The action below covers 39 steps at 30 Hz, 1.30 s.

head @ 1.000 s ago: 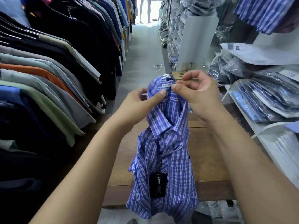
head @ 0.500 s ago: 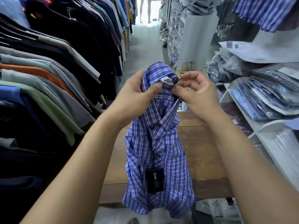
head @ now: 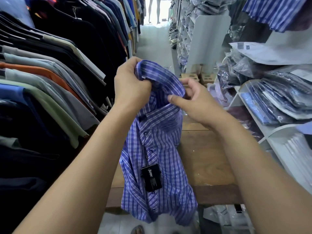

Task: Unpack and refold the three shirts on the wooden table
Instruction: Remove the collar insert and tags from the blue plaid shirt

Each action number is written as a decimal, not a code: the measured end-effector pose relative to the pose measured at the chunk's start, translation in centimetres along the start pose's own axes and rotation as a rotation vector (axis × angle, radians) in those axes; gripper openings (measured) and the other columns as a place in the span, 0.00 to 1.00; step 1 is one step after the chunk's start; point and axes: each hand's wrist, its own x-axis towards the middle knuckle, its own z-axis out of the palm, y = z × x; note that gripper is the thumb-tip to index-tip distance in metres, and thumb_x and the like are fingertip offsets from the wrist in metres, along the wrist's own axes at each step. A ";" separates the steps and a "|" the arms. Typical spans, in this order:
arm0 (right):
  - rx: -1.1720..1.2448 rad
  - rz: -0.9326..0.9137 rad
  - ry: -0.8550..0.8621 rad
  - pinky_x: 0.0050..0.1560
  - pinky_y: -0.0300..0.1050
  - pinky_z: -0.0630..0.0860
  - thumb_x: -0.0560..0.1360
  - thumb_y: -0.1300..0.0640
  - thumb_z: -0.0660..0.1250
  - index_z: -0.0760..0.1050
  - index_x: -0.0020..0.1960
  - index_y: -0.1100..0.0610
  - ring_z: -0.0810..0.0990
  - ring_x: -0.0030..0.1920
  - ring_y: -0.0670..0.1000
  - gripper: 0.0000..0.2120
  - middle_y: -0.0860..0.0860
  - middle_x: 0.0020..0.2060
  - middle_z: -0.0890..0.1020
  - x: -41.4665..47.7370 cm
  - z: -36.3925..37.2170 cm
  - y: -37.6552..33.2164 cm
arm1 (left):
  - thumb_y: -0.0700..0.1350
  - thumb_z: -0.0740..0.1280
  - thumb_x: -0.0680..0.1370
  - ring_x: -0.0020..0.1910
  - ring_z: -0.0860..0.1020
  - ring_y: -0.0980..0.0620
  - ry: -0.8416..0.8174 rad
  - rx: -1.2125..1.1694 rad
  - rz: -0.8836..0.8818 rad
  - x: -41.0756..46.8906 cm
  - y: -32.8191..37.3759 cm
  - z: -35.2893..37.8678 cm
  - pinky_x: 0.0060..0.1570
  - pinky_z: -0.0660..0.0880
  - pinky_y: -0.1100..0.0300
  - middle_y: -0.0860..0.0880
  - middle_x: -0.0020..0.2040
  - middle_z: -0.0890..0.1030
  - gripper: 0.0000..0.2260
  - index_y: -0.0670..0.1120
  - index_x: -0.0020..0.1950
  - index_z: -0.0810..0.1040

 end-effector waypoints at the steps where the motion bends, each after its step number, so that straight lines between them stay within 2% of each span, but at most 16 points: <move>1: -0.035 -0.020 0.034 0.57 0.54 0.81 0.76 0.58 0.73 0.74 0.59 0.50 0.85 0.50 0.52 0.14 0.49 0.49 0.86 0.0 0.0 -0.1 | 0.34 0.66 0.69 0.39 0.79 0.46 0.029 0.042 0.012 0.1 -0.2 0.0 0.38 0.78 0.48 0.46 0.39 0.81 0.10 0.49 0.42 0.77; 5: -0.171 -0.162 0.206 0.46 0.51 0.80 0.77 0.55 0.71 0.76 0.51 0.50 0.82 0.41 0.50 0.05 0.54 0.45 0.84 0.1 0.0 -1.2 | 0.38 0.61 0.65 0.39 0.79 0.48 0.161 -0.007 -0.081 0.5 -0.3 -0.3 0.34 0.77 0.49 0.46 0.44 0.82 0.12 0.55 0.37 0.77; 8: -0.208 -0.200 0.285 0.42 0.47 0.78 0.79 0.52 0.68 0.77 0.51 0.51 0.80 0.39 0.52 0.04 0.55 0.44 0.83 0.5 -0.3 -2.0 | 0.50 0.69 0.66 0.55 0.78 0.46 0.033 -0.006 -0.129 0.2 0.0 -0.7 0.50 0.79 0.41 0.50 0.53 0.79 0.14 0.64 0.48 0.73; 10: -0.212 -0.205 0.316 0.47 0.49 0.80 0.80 0.50 0.67 0.77 0.53 0.51 0.82 0.43 0.52 0.05 0.51 0.44 0.83 0.8 -0.5 -2.2 | 0.59 0.73 0.68 0.63 0.71 0.48 -0.102 0.051 -0.175 -0.7 -0.5 -0.7 0.57 0.75 0.47 0.52 0.61 0.71 0.24 0.64 0.60 0.67; 12: -0.232 -0.198 0.321 0.51 0.53 0.80 0.79 0.49 0.67 0.77 0.55 0.51 0.82 0.46 0.52 0.08 0.51 0.46 0.84 1.0 -0.6 -1.9 | 0.61 0.71 0.71 0.57 0.72 0.51 -0.033 -0.016 -0.176 -2.3 -2.0 -0.4 0.55 0.75 0.48 0.51 0.57 0.70 0.23 0.57 0.59 0.67; 14: -0.258 -0.187 0.317 0.53 0.54 0.80 0.79 0.48 0.67 0.78 0.58 0.52 0.83 0.47 0.52 0.11 0.50 0.47 0.84 1.1 -0.5 -1.4 | 0.54 0.69 0.73 0.43 0.73 0.51 -0.019 -0.083 -0.210 -4.1 -4.4 0.0 0.44 0.75 0.50 0.49 0.45 0.73 0.13 0.49 0.50 0.71; 16: -0.267 -0.190 0.341 0.54 0.53 0.80 0.79 0.49 0.67 0.78 0.59 0.52 0.82 0.48 0.50 0.12 0.49 0.48 0.83 1.2 -0.5 -0.9 | 0.49 0.67 0.77 0.37 0.74 0.50 -0.311 -0.008 -0.378 -6.1 -7.0 0.5 0.35 0.73 0.55 0.48 0.40 0.76 0.08 0.45 0.45 0.75; 18: -0.259 -0.190 0.381 0.56 0.51 0.79 0.79 0.50 0.68 0.77 0.60 0.52 0.82 0.50 0.48 0.12 0.47 0.49 0.83 1.2 -0.5 -0.7 | 0.49 0.68 0.79 0.38 0.79 0.52 -0.696 0.171 -0.521 -8.0 -9.1 1.3 0.35 0.77 0.59 0.48 0.45 0.81 0.08 0.44 0.51 0.80; 21: -0.229 -0.191 0.422 0.54 0.44 0.79 0.79 0.51 0.68 0.77 0.57 0.51 0.82 0.48 0.44 0.08 0.43 0.47 0.82 1.3 -0.6 -0.8 | 0.56 0.73 0.76 0.52 0.82 0.50 -0.967 0.374 -0.542 -10.0 -12.1 3.5 0.51 0.82 0.55 0.49 0.58 0.81 0.20 0.49 0.64 0.76; 24: -0.190 -0.205 0.423 0.53 0.43 0.80 0.78 0.52 0.69 0.76 0.55 0.48 0.82 0.46 0.43 0.06 0.42 0.45 0.83 1.4 -0.5 -0.8 | 0.62 0.74 0.73 0.54 0.81 0.51 -0.858 0.357 -0.458 -11.6 -13.4 5.9 0.58 0.79 0.52 0.51 0.58 0.81 0.26 0.51 0.66 0.76; 27: -0.199 -0.222 0.398 0.54 0.45 0.80 0.76 0.50 0.71 0.77 0.55 0.48 0.83 0.47 0.42 0.09 0.43 0.48 0.83 1.6 -0.1 -0.6 | 0.60 0.72 0.75 0.45 0.79 0.52 -0.738 0.323 -0.381 -12.5 -13.8 7.8 0.51 0.78 0.52 0.51 0.47 0.81 0.17 0.47 0.52 0.80; 30: -0.217 -0.192 0.321 0.53 0.47 0.81 0.75 0.50 0.73 0.77 0.55 0.46 0.83 0.46 0.42 0.10 0.43 0.46 0.84 1.7 -0.2 -0.1 | 0.56 0.67 0.80 0.36 0.74 0.49 -0.740 0.322 -0.362 -12.7 -14.0 8.1 0.42 0.75 0.52 0.49 0.37 0.77 0.17 0.43 0.43 0.76; 33: -0.283 -0.074 0.262 0.59 0.49 0.78 0.72 0.47 0.75 0.74 0.60 0.44 0.82 0.53 0.47 0.19 0.44 0.53 0.81 2.0 -0.5 1.6 | 0.55 0.62 0.83 0.33 0.74 0.52 -0.708 0.185 -0.410 -12.4 -13.7 6.6 0.37 0.74 0.57 0.49 0.36 0.77 0.15 0.46 0.43 0.71; 36: -0.425 0.034 0.213 0.64 0.48 0.74 0.71 0.47 0.76 0.71 0.68 0.49 0.76 0.62 0.51 0.29 0.51 0.62 0.77 1.8 0.0 3.4 | 0.54 0.60 0.84 0.41 0.83 0.42 -0.606 -0.124 -0.526 -11.7 -12.8 5.4 0.43 0.82 0.46 0.38 0.45 0.83 0.12 0.48 0.46 0.69; 37: -0.461 0.060 0.174 0.64 0.49 0.74 0.71 0.46 0.76 0.71 0.68 0.49 0.76 0.63 0.52 0.29 0.53 0.64 0.76 1.5 0.2 3.9 | 0.54 0.60 0.85 0.39 0.82 0.39 -0.567 -0.159 -0.530 -11.4 -12.6 5.2 0.40 0.81 0.45 0.38 0.44 0.83 0.12 0.48 0.46 0.69; 39: -0.485 0.132 0.035 0.57 0.47 0.76 0.73 0.45 0.75 0.74 0.66 0.49 0.78 0.58 0.51 0.24 0.51 0.63 0.76 0.6 0.6 4.2 | 0.54 0.60 0.85 0.33 0.79 0.47 -0.472 -0.143 -0.533 -10.9 -12.0 5.3 0.32 0.76 0.54 0.45 0.37 0.80 0.12 0.48 0.46 0.69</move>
